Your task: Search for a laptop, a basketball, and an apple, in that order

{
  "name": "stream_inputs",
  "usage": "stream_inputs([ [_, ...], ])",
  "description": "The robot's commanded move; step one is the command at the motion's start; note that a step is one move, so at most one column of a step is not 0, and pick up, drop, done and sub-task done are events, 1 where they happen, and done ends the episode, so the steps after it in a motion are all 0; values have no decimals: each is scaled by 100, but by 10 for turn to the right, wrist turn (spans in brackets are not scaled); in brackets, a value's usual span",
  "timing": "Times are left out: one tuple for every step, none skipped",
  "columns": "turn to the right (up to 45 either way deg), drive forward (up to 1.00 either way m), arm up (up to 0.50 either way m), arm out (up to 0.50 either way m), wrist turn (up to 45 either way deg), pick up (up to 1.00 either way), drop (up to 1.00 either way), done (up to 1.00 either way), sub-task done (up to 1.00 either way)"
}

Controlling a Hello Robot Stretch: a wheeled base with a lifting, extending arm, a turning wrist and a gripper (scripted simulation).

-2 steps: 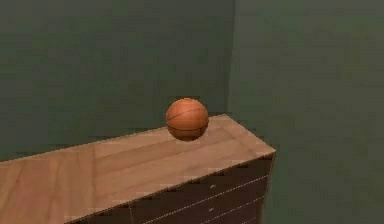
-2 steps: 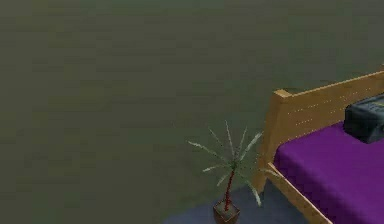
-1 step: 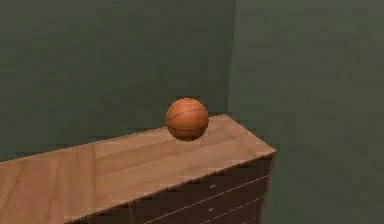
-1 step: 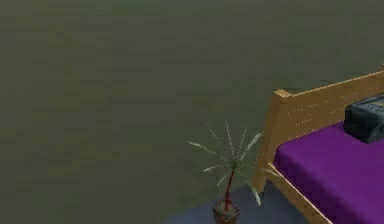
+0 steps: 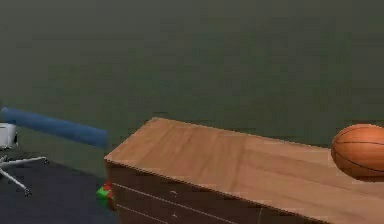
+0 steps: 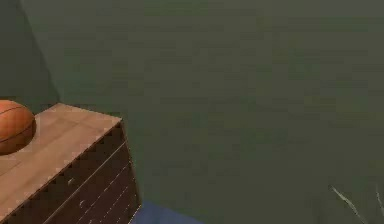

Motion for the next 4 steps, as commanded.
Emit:
stream_inputs([
  [-450, 0, 0, 0, 0, 0, 0, 0, 0],
  [-240, 0, 0, 0, 0, 0, 0, 0, 0],
  [0, 100, 0, 0, 0, 0, 0, 0, 0],
  [0, 65, 0, 0, 0, 0, 0, 0, 0],
])
